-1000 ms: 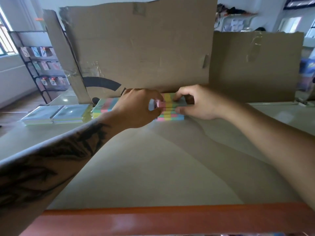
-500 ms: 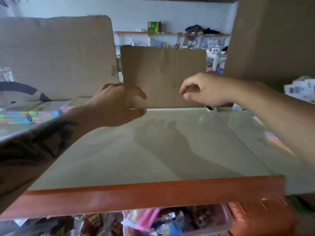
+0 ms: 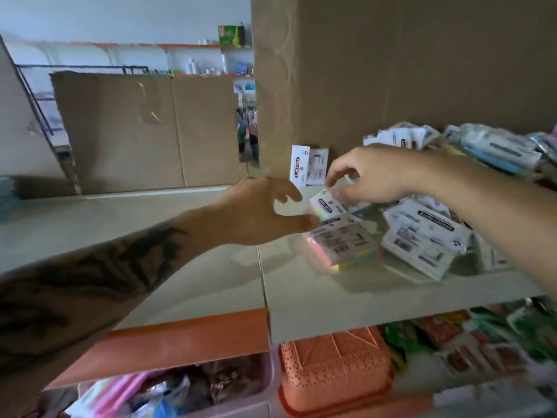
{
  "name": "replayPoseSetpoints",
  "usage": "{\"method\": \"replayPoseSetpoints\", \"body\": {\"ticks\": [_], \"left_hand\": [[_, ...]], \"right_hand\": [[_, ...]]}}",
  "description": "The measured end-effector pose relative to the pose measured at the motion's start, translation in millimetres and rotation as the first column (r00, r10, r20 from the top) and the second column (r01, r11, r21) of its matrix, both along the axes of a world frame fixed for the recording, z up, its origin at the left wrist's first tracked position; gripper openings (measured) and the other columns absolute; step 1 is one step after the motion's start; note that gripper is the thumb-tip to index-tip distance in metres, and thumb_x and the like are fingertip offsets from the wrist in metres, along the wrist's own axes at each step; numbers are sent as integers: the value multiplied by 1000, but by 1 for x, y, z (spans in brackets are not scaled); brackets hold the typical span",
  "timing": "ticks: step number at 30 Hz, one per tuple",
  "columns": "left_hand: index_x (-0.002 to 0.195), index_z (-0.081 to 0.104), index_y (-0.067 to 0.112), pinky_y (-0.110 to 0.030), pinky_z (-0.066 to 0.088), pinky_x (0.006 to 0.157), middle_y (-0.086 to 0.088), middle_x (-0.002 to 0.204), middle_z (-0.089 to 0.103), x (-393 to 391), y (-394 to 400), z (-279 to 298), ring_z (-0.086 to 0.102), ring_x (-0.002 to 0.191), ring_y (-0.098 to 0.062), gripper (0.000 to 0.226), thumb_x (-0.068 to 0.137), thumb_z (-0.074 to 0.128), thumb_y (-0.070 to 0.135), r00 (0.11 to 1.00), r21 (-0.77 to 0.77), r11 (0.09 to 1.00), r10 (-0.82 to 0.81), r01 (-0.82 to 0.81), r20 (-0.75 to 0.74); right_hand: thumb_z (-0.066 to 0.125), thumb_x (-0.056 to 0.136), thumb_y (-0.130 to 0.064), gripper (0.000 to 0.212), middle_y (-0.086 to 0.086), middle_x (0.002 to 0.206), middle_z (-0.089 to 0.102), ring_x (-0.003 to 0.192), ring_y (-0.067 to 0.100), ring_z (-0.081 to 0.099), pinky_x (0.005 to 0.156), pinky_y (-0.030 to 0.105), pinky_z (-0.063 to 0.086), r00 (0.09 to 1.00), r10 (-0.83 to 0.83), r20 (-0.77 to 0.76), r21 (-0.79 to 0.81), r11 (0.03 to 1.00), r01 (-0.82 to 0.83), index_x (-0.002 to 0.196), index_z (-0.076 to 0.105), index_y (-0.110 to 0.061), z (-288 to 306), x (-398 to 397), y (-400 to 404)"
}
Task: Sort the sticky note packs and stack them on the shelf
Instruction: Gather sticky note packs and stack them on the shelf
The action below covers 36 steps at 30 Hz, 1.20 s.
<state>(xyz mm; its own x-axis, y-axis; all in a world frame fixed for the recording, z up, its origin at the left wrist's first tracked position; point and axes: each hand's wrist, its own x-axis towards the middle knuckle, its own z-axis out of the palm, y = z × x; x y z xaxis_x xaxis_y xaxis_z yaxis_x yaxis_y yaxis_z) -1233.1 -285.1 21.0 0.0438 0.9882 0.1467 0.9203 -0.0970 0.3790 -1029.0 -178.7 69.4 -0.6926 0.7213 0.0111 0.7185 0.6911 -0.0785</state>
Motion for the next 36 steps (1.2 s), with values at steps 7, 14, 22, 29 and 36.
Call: {"method": "replayPoseSetpoints", "body": {"ticks": [7, 14, 22, 29, 36], "left_hand": [[142, 47, 44, -30, 45, 81, 15, 137, 59, 52, 6, -9, 56, 110, -10, 87, 68, 58, 90, 975, -73, 995, -76, 62, -207], [136, 58, 37, -36, 56, 87, 13, 124, 67, 49, 0, -10, 63, 101, -14, 71, 76, 70, 73, 988, -59, 997, -49, 41, -144], [123, 66, 36, -38, 60, 81, 16, 110, 71, -4, -23, -2, 67, 93, -12, 67, 67, 71, 73, 992, 4, 998, 69, -69, -106], [126, 65, 38, -39, 60, 83, 18, 111, 71, -80, -74, 16, 67, 96, -12, 69, 66, 69, 72, 981, 74, 985, 162, -154, -111], [125, 65, 40, -22, 54, 72, 24, 104, 66, -209, -141, 13, 66, 91, -1, 60, 72, 73, 65, 979, 52, 981, 192, -188, -72]], "right_hand": [[81, 75, -35, 37, -10, 107, 61, 92, 19, 63, 81, 38, 55, 986, -72, 147, -17, 997, 76, 104, 59, -44, -13, -3, 12], [82, 80, -17, 45, -5, 98, 57, 73, 15, 58, 53, 28, 42, 974, -51, 220, -106, 991, 76, 112, 56, -33, -13, -12, 17], [85, 71, -21, 39, -9, 94, 64, 82, 13, 61, 64, 32, 47, 992, 52, 116, -11, 999, -51, 97, 59, -34, -2, -34, 7], [85, 69, -22, 41, -10, 92, 63, 83, 16, 62, 69, 39, 52, 988, 153, 3, -24, 988, -153, 97, 58, -31, 11, -97, -36], [86, 66, -32, 42, -13, 95, 66, 84, 13, 65, 74, 40, 58, 972, 233, -32, -41, 971, -234, 98, 60, -37, 1, -215, -99]]}}
